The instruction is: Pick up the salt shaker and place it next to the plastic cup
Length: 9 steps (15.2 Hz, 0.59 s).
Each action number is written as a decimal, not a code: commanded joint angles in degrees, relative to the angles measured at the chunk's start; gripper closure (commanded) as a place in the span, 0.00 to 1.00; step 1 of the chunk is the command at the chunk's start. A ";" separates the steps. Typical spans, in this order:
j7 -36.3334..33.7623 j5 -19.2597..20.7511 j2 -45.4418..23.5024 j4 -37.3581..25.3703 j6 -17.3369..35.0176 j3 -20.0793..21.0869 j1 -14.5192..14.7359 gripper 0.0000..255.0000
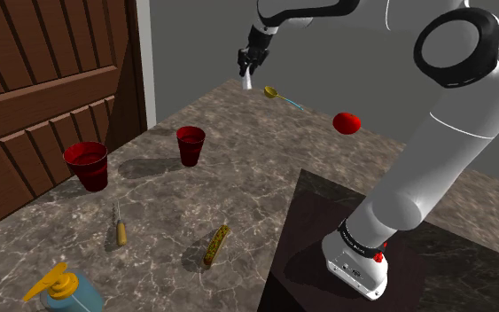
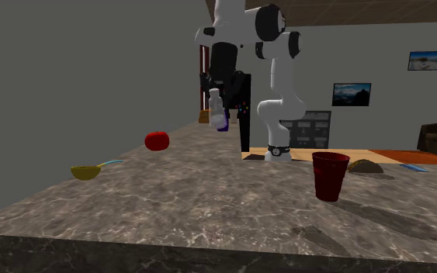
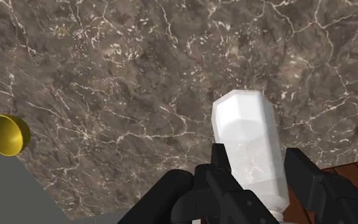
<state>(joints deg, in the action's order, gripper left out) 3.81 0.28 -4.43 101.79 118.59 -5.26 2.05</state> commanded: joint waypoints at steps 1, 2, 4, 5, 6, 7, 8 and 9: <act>-2.95 0.72 -0.22 -0.04 0.15 1.15 1.44 1.00; -4.36 1.07 -0.43 -0.32 0.05 1.71 2.15 1.00; -7.15 1.76 -1.00 -1.08 -0.22 2.82 3.59 1.00; -8.53 2.10 -1.37 -1.57 -0.39 3.35 4.32 1.00; -9.91 2.45 -1.79 -2.13 -0.58 3.89 5.04 1.00; -11.27 2.79 -2.26 -2.76 -0.81 4.42 5.77 1.00; -12.62 3.14 -2.79 -3.47 -1.05 4.92 6.51 1.00; -13.96 3.49 -3.37 -4.25 -1.33 5.42 7.25 1.00</act>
<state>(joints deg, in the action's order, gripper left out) -8.61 3.36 -7.49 98.26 117.72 -0.39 8.50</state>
